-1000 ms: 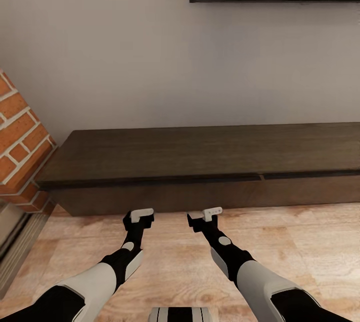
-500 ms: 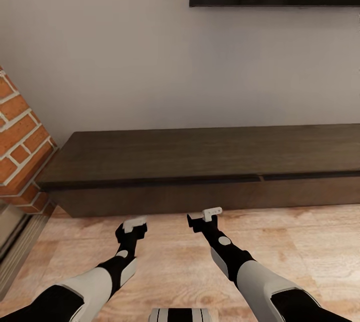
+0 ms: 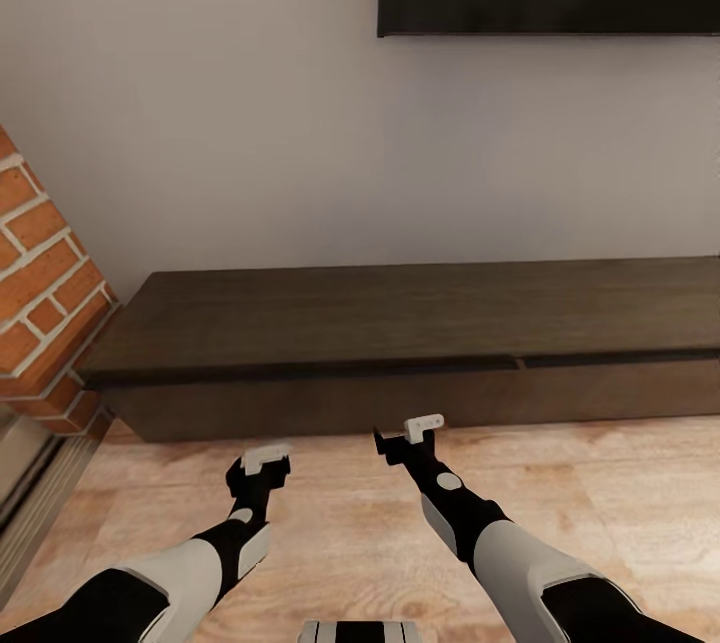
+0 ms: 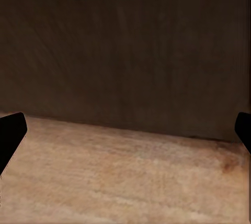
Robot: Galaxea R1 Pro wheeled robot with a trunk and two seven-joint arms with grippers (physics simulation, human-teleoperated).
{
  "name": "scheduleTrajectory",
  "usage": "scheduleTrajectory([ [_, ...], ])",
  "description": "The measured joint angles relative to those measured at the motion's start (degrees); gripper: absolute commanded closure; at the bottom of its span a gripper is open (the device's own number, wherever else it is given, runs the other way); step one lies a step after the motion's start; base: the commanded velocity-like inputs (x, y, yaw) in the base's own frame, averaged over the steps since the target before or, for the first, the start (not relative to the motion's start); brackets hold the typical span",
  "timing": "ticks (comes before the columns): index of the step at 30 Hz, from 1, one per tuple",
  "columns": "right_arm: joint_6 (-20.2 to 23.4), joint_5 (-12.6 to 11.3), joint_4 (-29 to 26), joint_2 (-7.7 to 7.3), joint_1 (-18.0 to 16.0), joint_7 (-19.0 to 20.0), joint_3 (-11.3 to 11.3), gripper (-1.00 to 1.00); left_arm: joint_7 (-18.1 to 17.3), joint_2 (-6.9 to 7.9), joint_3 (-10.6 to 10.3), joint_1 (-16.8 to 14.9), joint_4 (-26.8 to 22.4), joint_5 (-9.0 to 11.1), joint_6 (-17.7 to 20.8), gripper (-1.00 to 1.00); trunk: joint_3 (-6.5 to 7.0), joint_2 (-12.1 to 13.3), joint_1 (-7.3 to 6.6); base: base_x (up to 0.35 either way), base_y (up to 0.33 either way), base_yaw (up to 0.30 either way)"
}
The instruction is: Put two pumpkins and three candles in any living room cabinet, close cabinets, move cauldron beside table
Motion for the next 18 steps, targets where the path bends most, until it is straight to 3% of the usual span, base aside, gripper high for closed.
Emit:
scheduleTrajectory([
  [8,0.4,0.0,0.1,0.00,0.0,-0.1,0.0,-1.00,0.0,0.11,0.2,0.0,0.7,0.1,1.3,-1.00,2.12,0.1,-0.20,0.000,0.000,0.000],
  [12,5.0,0.0,0.1,0.00,0.0,-0.1,-0.1,-1.00,0.2,0.25,0.6,0.1,1.6,0.1,7.5,-1.00,3.03,0.2,-0.31,0.000,0.000,0.000],
  [18,7.6,0.1,0.3,0.00,0.0,-0.2,-0.2,-1.00,0.2,0.87,0.7,0.1,1.8,0.1,9.3,-1.00,4.36,0.2,-0.46,0.000,0.000,-0.113],
])
